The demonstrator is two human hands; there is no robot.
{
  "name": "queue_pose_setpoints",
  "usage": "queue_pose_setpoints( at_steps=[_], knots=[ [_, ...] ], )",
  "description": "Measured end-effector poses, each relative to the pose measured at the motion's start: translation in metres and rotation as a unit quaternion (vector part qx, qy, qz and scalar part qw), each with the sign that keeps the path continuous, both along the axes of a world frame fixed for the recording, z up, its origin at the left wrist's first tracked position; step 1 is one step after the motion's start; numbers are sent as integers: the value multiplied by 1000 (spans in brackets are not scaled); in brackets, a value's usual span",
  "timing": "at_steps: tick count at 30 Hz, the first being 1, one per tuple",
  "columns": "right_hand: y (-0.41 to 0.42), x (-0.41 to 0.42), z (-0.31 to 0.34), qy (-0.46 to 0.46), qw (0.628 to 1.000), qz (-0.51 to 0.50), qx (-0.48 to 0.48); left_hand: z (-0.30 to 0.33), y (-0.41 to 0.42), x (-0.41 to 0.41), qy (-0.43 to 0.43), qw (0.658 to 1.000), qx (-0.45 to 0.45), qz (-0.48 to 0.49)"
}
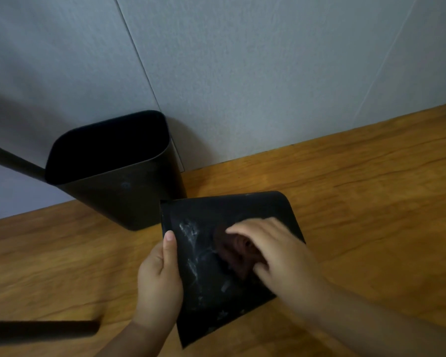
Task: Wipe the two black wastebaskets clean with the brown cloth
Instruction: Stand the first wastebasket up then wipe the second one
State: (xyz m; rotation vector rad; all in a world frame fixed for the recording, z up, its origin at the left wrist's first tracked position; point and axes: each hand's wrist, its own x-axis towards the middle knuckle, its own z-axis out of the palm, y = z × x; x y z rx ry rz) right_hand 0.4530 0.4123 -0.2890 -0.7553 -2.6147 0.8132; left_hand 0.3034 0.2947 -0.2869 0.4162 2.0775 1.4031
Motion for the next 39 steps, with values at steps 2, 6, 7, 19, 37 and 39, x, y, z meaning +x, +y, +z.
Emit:
queue_pose_setpoints(
  at_steps=[2, 6, 7, 19, 37, 39],
  knots=[
    [23, 5, -10, 20, 993, -118, -26, 0, -1, 0, 3, 1000, 3, -2],
    [29, 13, -11, 19, 973, -222, -51, 1, 0, 2, 16, 1000, 17, -6],
    [19, 10, -7, 19, 980, -194, -50, 2, 1, 2, 15, 1000, 20, -7],
    [14, -26, 12, 52, 983, -172, -38, 2, 1, 1, 35, 998, 23, -46],
    [-23, -47, 38, 47, 997, -1, -69, -1, -1, -3, 125, 991, 42, -34],
    [-17, -36, 29, 28, 997, -16, -73, -2, -2, -3, 124, 991, 48, -23]
  ],
)
